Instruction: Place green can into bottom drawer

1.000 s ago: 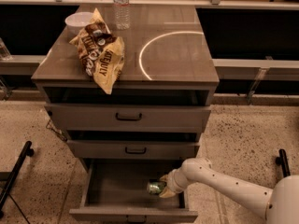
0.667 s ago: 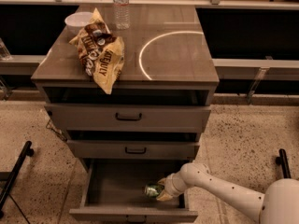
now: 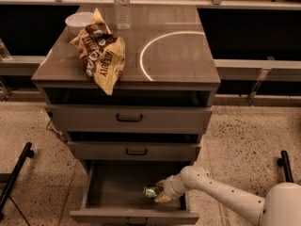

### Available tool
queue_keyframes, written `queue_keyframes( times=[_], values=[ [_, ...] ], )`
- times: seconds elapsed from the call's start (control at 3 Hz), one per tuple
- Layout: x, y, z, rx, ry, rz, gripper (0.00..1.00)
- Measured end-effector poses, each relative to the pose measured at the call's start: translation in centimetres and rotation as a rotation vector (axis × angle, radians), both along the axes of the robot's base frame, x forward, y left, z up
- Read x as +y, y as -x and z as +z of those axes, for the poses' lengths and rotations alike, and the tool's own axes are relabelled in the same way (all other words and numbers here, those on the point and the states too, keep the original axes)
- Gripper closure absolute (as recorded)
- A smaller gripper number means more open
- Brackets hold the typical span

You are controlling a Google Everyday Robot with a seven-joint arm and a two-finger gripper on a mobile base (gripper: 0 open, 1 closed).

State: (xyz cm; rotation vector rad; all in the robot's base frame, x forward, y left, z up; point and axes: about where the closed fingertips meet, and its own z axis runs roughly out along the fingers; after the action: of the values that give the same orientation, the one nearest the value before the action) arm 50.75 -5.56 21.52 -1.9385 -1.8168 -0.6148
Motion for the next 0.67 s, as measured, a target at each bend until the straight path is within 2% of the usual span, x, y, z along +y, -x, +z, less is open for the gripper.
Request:
queue_keyframes(
  times=[0.33,0.67],
  values=[
    [1.4,-1.4,-1.0,-0.033,-0.009,0.008,1.00],
    [1.6,-2.5,-2.4,-0.046,-0.022,-0.015,1.00]
  ],
)
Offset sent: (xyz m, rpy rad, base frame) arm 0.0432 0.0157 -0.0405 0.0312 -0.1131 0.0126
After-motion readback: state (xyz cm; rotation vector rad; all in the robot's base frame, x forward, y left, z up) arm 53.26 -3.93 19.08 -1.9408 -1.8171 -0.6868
